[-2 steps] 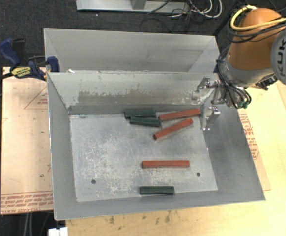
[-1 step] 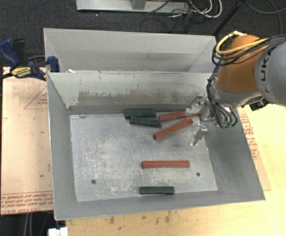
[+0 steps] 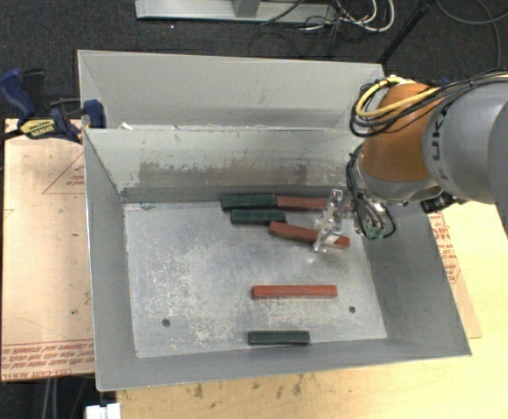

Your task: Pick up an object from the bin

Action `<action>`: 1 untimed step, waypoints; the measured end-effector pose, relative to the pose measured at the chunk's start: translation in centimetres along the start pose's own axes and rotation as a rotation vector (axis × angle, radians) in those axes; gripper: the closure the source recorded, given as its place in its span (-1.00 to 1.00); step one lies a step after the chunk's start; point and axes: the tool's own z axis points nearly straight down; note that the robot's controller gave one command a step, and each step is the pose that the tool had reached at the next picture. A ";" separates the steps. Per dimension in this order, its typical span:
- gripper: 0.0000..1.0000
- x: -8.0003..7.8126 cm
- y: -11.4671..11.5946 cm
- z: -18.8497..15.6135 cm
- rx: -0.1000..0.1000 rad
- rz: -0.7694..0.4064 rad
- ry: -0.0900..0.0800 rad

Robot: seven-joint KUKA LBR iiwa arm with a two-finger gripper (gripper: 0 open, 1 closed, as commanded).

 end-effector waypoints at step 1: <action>1.00 0.0 0.0 0.0 0.000 0.000 0.000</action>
Offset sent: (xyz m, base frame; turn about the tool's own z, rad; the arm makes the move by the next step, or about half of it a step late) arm 0.0085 -0.0024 0.1379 -0.0301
